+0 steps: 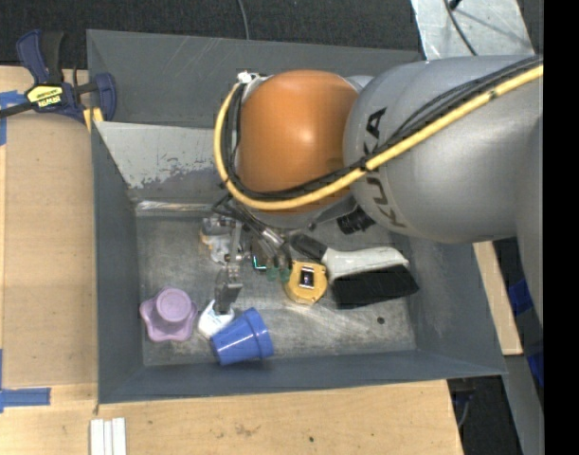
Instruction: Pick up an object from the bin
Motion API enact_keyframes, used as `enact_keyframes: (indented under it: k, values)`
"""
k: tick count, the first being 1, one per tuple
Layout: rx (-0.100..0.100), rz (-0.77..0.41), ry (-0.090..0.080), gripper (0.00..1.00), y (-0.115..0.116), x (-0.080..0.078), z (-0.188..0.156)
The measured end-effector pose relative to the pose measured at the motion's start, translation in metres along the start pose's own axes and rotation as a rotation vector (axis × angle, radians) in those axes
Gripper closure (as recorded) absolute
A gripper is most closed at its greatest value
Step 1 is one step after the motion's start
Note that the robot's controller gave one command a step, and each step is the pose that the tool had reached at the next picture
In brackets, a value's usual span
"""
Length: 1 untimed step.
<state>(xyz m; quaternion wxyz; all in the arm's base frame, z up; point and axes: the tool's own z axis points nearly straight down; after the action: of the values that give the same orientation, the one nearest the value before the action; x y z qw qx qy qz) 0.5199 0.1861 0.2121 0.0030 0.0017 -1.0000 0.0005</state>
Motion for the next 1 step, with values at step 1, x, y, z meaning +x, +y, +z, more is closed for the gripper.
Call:
enact_keyframes:
  k: [1]
  values:
    - [-0.001,0.001,-0.002,0.0,-0.0003,-0.0002,-0.002]
